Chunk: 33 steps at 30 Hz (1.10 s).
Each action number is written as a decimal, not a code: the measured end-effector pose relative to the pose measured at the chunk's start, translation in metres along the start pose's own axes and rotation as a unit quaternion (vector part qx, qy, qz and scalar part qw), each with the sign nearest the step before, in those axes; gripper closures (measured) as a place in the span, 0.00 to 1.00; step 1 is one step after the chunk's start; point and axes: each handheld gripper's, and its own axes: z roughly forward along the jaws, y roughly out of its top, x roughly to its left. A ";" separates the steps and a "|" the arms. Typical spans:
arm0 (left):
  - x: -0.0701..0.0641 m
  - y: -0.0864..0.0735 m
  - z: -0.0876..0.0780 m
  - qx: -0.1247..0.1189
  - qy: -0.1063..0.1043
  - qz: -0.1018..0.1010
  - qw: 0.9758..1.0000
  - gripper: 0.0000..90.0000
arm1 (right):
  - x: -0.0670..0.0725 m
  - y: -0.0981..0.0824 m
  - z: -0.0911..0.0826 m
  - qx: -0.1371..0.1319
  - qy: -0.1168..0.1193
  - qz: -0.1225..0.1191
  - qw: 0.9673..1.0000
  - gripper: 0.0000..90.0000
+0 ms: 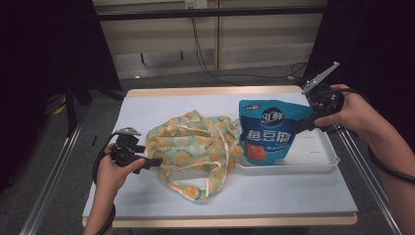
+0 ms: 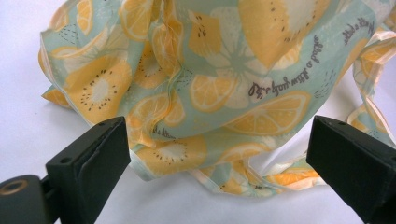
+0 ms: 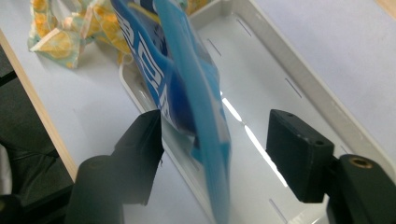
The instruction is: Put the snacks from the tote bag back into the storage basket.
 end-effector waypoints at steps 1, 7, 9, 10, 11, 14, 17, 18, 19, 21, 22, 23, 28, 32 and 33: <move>0.000 0.000 0.000 -0.001 0.002 0.001 1.000 0.06 | 0.000 -0.003 0.001 0.002 -0.001 0.000 1.000 0.38; 0.000 0.001 -0.001 -0.002 -0.002 0.000 1.000 0.06 | 0.000 -0.014 0.002 0.004 -0.005 0.015 1.000 0.28; 0.000 0.002 -0.001 -0.003 -0.001 0.000 1.000 0.05 | -0.001 -0.018 0.003 -0.004 -0.007 0.016 1.000 0.26; 0.000 0.002 -0.001 -0.005 0.001 0.000 1.000 0.05 | 0.000 -0.019 0.003 -0.004 -0.009 0.020 1.000 0.25; 0.000 0.002 -0.002 -0.007 0.000 -0.001 1.000 0.05 | 0.000 -0.020 0.003 -0.004 -0.008 0.021 1.000 0.23; 0.000 0.002 -0.003 -0.007 -0.002 0.000 1.000 0.05 | 0.002 -0.024 0.006 -0.001 -0.012 0.026 1.000 0.21; 0.000 0.002 -0.002 -0.007 -0.003 0.001 1.000 0.05 | 0.005 -0.027 0.010 -0.002 -0.008 0.029 1.000 0.18; 0.000 0.002 -0.002 -0.008 -0.003 0.001 1.000 0.05 | 0.007 -0.028 0.011 -0.002 -0.009 0.027 1.000 0.17; 0.000 0.002 -0.002 -0.008 -0.003 0.003 1.000 0.05 | 0.008 -0.029 0.012 0.000 -0.008 0.030 1.000 0.17; 0.000 0.003 -0.003 -0.010 -0.004 0.005 1.000 0.04 | 0.009 -0.033 0.014 -0.003 -0.011 0.032 0.999 0.14; 0.000 0.003 -0.003 -0.010 -0.006 0.006 1.000 0.04 | 0.010 -0.034 0.014 -0.001 -0.018 0.034 0.999 0.14; 0.001 0.003 -0.004 -0.009 -0.006 0.008 1.000 0.04 | 0.011 -0.036 0.015 -0.003 -0.021 0.027 0.999 0.12; 0.001 0.003 -0.005 -0.015 -0.009 0.010 1.000 0.04 | 0.016 -0.046 0.019 -0.005 -0.019 0.020 1.000 0.09; 0.001 0.005 -0.007 -0.014 -0.014 0.016 1.000 0.04 | 0.020 -0.052 0.020 -0.011 -0.012 0.022 1.000 0.09; 0.001 0.005 -0.007 -0.016 -0.014 0.015 1.000 0.04 | 0.021 -0.054 0.021 -0.016 -0.013 0.024 0.999 0.08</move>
